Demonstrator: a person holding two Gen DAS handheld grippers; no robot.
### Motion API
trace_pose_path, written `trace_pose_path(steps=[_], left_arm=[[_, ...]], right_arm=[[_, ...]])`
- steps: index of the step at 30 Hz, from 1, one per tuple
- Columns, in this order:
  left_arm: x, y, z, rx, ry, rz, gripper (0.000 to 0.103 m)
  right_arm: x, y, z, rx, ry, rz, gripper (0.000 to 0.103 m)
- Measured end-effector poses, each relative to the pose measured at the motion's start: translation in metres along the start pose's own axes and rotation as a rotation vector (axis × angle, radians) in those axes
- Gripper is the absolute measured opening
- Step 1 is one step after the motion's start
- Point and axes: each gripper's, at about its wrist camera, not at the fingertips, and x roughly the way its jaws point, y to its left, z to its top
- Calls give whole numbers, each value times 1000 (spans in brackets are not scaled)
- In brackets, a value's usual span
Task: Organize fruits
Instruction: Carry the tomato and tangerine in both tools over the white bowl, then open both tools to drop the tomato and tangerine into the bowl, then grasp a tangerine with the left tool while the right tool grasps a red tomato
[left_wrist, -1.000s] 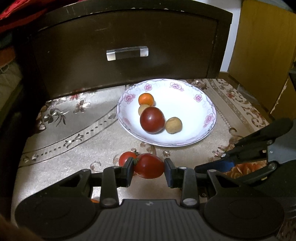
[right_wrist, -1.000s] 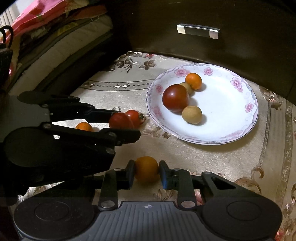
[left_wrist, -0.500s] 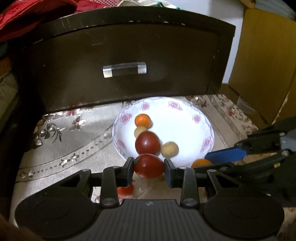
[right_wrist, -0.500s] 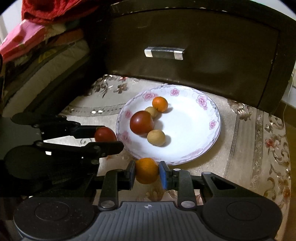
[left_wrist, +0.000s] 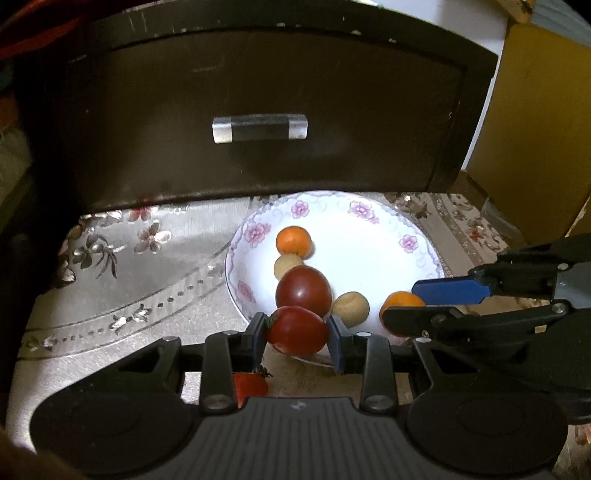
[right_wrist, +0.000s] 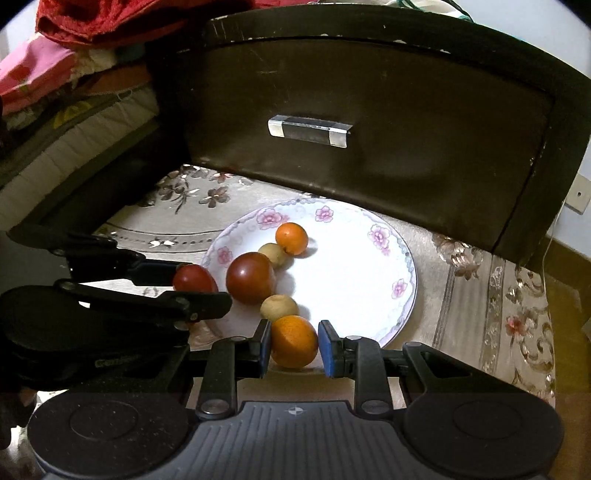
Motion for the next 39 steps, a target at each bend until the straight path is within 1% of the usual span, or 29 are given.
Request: trace_pose_path(steps=[5, 8, 11, 13, 21, 25, 32, 39], left_arm=[[4, 1, 1, 6, -5, 16, 39], [3, 3, 1, -8, -4, 5, 43], [3, 1, 1, -9, -2, -2, 47], [2, 0, 1, -8, -5, -4, 47], [-12, -2, 4, -6, -37, -6, 50], [-18, -4, 0, 14, -30, -5, 50], [-37, 3, -17, 33, -21, 31, 52], [-54, 26, -44, 0, 5, 73, 52]], right_arm=[[8, 0, 1, -24, -6, -11, 23], [10, -3, 2, -30, -14, -9, 24], [12, -6, 1, -26, -15, -28, 25], [13, -8, -1, -19, -15, -36, 30], [3, -8, -1, -21, -48, -62, 33], [0, -8, 0, -10, -52, -62, 33], [-5, -3, -2, 21, -43, -11, 33], [-15, 16, -13, 5, -38, 35, 33]])
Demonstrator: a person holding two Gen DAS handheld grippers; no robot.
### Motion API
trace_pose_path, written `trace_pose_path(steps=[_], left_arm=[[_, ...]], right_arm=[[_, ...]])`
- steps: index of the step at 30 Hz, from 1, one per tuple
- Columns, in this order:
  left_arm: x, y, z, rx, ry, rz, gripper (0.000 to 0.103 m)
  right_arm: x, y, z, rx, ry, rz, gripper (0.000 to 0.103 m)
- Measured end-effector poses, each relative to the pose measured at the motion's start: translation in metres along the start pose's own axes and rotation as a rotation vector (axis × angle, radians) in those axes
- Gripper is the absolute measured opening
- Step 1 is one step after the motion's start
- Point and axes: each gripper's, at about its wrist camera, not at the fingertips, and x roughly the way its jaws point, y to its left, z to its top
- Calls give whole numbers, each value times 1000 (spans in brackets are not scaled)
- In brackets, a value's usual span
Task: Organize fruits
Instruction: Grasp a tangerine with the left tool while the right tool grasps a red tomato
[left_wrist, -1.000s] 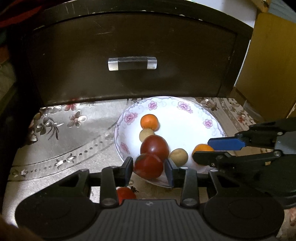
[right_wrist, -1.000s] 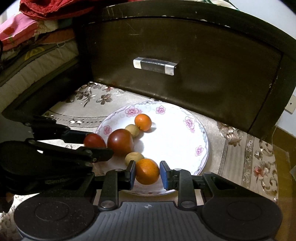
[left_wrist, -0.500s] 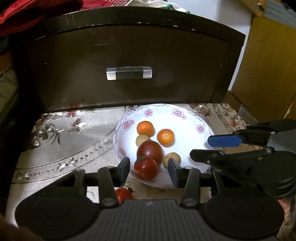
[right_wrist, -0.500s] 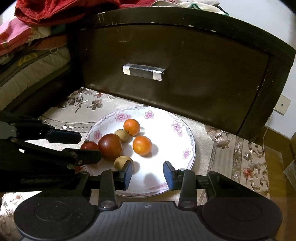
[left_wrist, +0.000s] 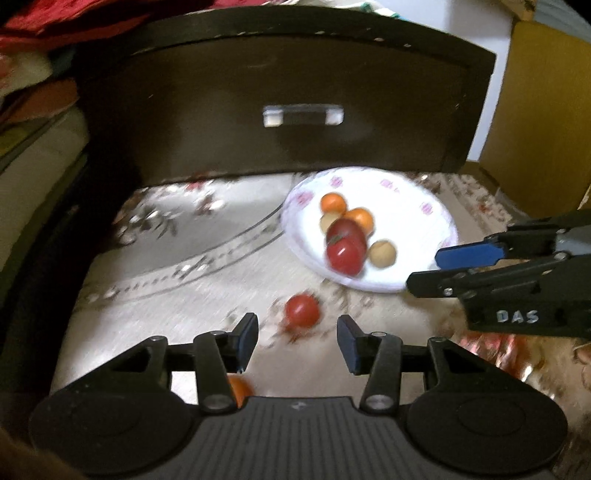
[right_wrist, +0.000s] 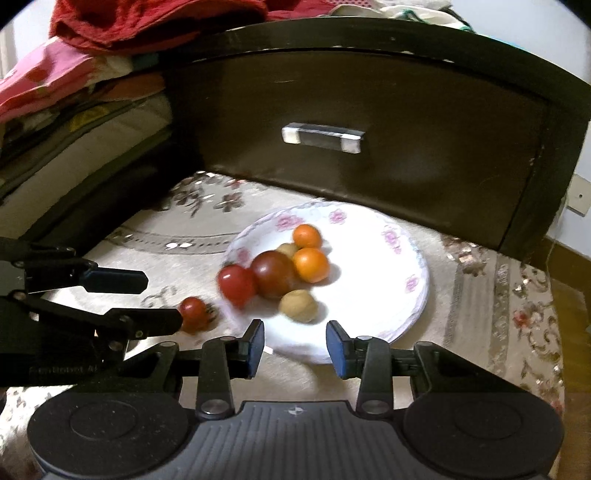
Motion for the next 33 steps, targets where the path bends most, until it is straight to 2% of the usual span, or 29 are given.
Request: trace_pose_path(steps=[5, 17, 24, 33], left_arm=[[-8, 15, -15, -18, 5, 18, 52], [-11, 32, -39, -45, 24, 41, 52], [-2, 33, -42, -48, 39, 49, 52], [11, 36, -47, -55, 59, 47, 52]], right_arm=[[2, 19, -3, -17, 21, 55, 33], [20, 46, -14, -48, 58, 76, 33], [34, 60, -11, -66, 42, 72, 34], [63, 68, -2, -18, 15, 79, 34]])
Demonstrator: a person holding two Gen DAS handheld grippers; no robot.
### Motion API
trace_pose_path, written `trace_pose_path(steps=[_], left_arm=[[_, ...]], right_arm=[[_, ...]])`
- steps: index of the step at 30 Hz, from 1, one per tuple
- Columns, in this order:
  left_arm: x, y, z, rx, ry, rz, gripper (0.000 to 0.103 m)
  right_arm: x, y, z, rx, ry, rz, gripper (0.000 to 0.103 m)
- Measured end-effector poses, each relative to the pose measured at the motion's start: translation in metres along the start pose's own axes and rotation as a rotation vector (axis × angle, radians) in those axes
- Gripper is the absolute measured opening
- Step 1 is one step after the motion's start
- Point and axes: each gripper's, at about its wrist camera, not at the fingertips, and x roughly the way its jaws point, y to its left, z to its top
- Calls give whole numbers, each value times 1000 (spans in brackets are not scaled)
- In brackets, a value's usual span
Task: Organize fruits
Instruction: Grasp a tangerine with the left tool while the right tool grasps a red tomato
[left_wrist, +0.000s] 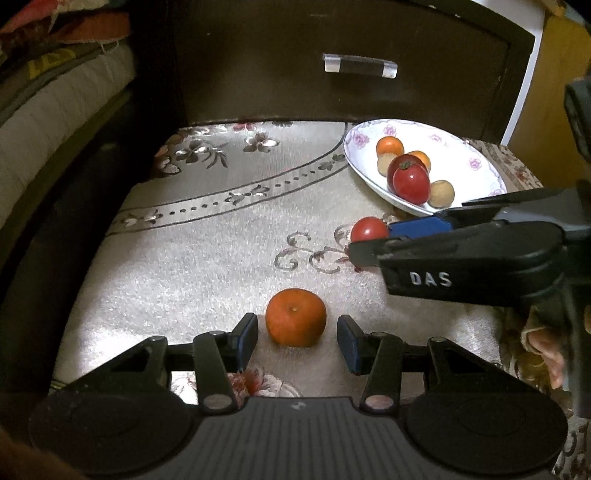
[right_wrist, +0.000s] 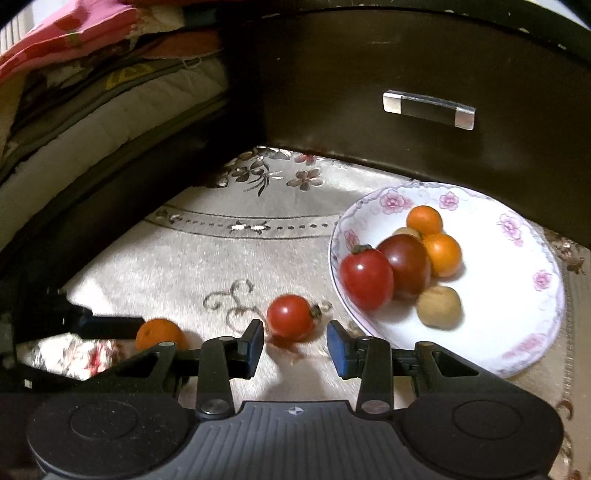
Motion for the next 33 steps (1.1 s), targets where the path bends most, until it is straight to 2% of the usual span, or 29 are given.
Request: trace_pose_path(steps=[6, 10, 15, 22, 33], left_arm=[[1, 1, 1, -3, -27, -3, 51], [1, 1, 1, -3, -22, -12, 42], [-1, -2, 1, 5, -21, -31, 40], [-12, -20, -8, 57, -7, -67, 40], [-40, -79, -28, 177, 11, -133, 40]], right_arm=[[9, 5, 1, -24, -14, -9, 32], [10, 8, 1, -49, -9, -25, 27], [3, 6, -2, -69, 13, -25, 26], [-36, -4, -18, -69, 45, -60, 26], [-102, -19, -71, -5, 102, -181, 26]])
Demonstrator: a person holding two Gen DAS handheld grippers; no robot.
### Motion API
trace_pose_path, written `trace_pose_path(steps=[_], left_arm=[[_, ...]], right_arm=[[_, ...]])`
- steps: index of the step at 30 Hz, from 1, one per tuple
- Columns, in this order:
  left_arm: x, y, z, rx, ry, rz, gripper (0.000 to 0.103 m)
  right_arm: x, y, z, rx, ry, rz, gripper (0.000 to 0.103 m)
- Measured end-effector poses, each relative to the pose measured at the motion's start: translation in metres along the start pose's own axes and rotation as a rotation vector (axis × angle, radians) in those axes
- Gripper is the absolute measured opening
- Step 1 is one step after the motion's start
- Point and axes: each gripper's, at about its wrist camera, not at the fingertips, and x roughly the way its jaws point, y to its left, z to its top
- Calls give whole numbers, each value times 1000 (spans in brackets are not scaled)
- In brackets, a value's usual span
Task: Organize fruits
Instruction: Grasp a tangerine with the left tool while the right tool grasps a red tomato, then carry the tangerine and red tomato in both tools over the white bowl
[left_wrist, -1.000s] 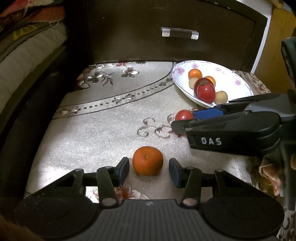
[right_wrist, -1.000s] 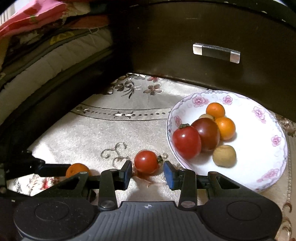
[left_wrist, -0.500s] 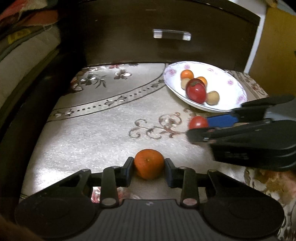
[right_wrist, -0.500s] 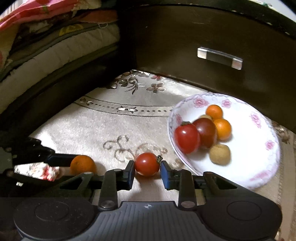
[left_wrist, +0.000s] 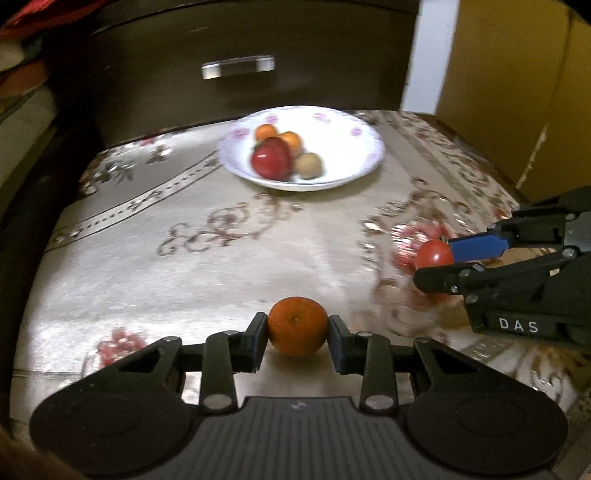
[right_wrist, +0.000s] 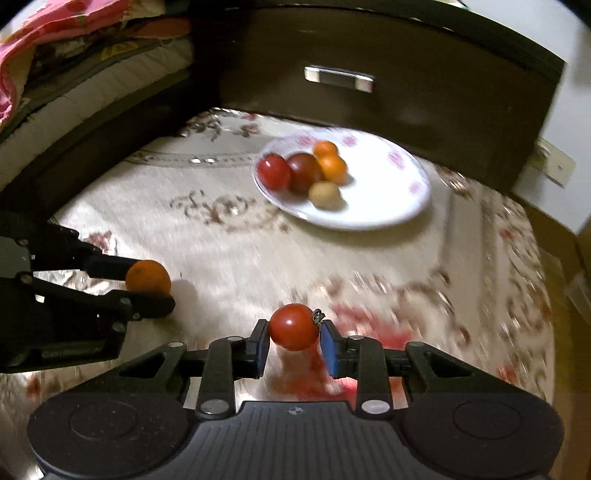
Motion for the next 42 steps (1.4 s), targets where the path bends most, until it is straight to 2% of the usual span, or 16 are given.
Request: trace_pose_path(steps=[9, 19, 34, 42], left_arm=[[-24, -26, 13, 31, -60, 5, 40], [-42, -35, 27, 29, -126, 24, 40], [-33, -29, 72, 25, -184, 64, 39], [-11, -20, 101, 25, -189, 79, 38]], right_arm=[[-35, -2, -11, 40, -43, -40, 26], [-58, -6, -10, 77, -108, -53, 26], [-57, -21, 24, 96, -168, -96, 27], [-37, -38, 50, 104, -178, -104, 27]])
